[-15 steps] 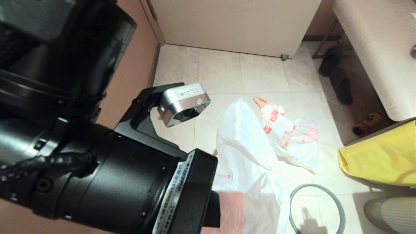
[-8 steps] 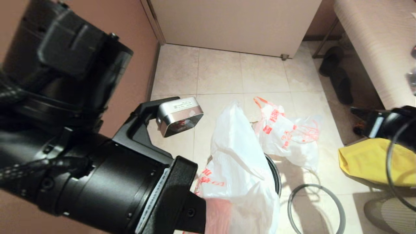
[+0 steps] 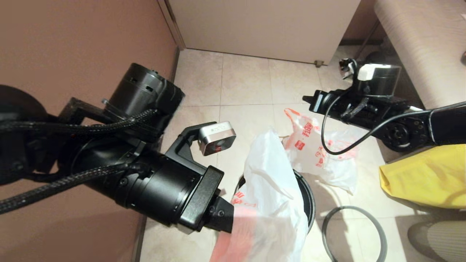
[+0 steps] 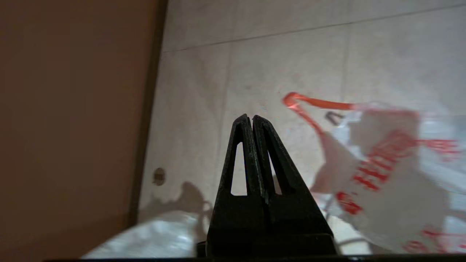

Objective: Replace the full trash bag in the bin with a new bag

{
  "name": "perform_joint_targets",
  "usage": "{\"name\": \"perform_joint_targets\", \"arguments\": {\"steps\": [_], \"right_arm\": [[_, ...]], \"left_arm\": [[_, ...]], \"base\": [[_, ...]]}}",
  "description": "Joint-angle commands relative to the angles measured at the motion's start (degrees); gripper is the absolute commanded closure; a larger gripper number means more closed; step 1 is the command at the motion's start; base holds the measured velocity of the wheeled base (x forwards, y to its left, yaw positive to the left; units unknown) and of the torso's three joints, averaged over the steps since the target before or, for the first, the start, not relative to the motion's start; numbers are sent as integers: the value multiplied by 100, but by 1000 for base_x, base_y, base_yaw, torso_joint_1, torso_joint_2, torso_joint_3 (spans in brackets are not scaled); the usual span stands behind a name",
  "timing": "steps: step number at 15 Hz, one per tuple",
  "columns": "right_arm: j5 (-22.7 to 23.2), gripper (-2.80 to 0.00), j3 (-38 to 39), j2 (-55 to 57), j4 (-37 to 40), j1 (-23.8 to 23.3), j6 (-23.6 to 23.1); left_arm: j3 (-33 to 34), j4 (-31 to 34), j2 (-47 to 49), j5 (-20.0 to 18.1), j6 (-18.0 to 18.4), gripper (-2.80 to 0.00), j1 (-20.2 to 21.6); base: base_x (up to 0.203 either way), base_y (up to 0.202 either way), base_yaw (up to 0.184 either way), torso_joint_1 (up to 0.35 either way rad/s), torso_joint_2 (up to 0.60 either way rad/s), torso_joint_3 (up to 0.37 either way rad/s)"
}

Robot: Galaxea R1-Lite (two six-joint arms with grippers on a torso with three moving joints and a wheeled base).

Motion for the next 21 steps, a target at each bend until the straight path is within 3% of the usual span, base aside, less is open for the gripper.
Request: {"name": "perform_joint_targets", "arguments": {"steps": [1,4,6,8,11,16,21], "right_arm": [[164,0,-796,775,408,96,143],[569,0,-2271,1994,1064,97,390],[805,0,-2307,2154,1259,157,488],[934,0,-1682,1604,1381,286,624],[1052,0,-109,631,1530,667,707],[1111,0,1746,-267,1562,929,724],[1251,0,1880,598,1054,861,721]], "left_arm": [[-69,2,399,-188,88,0,264],[-542,45,1390,-696,659,0,1003],[-944,294,1784,-833,956,0,1316],[-721,548,1470,-933,1282,0,1385],[-404,698,1310,-1002,1776,0,1500],[-363,506,1387,-1013,1855,0,1592],[-410,94,1795,-1013,1857,0,1811]], "base": [[0,0,0,0,0,0],[0,0,0,0,0,0],[0,0,0,0,0,0],[0,0,0,0,0,0],[0,0,0,0,0,0],[0,0,0,0,0,0],[0,0,0,0,0,0]]}}
